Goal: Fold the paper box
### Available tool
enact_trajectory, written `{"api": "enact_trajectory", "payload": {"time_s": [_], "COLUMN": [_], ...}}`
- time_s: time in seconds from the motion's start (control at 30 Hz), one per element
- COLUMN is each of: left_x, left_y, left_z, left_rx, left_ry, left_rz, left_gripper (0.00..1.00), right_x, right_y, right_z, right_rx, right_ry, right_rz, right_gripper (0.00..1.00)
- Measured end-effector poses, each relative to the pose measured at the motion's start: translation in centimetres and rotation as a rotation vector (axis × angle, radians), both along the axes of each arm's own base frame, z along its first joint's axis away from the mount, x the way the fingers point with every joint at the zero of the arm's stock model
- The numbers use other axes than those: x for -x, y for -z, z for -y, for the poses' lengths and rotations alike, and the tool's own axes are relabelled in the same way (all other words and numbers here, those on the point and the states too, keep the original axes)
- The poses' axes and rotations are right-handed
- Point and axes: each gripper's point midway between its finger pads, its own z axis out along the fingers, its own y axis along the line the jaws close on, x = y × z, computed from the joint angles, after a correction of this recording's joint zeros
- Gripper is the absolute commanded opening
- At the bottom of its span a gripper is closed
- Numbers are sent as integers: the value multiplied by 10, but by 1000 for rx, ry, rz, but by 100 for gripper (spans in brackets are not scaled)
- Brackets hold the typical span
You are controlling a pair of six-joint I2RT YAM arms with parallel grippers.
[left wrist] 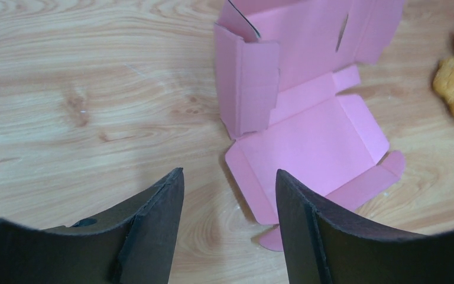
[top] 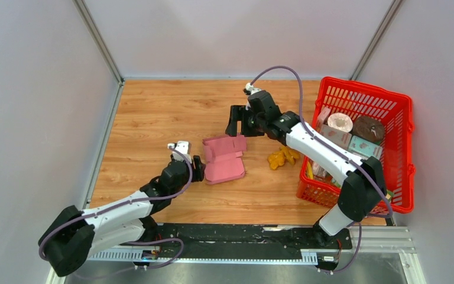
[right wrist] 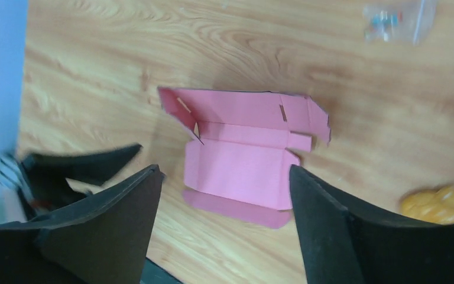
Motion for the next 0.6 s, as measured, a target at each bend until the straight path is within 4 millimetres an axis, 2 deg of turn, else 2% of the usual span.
{"api": "enact_trajectory", "payload": {"time_s": [0.1, 0.2, 0.3, 0.4, 0.47, 0.6], "left_x": [1, -1, -8, -9, -5, 4], "left_y": [-13, -35, -65, -82, -77, -46], "left_z": [-12, -25, -32, -27, -21, -13], "left_rx": [66, 151, 214, 255, 261, 231], "left_ry": [-51, -95, -120, -91, -59, -20], "left_rz": [-10, -19, -25, -43, -83, -213], "left_gripper": [68, 68, 68, 67, 66, 67], "right_x": [2, -12, -29, -43, -49, -67], "right_y": [-19, -22, -2, 28, 42, 51], "right_z": [0, -15, -31, -41, -45, -56], "right_rx": [70, 153, 225, 277, 294, 324], "right_ry": [-239, -475, -660, -801, -860, -922], "right_rz": [137, 235, 281, 267, 244, 251], "right_gripper": [81, 78, 77, 77, 76, 79]}}
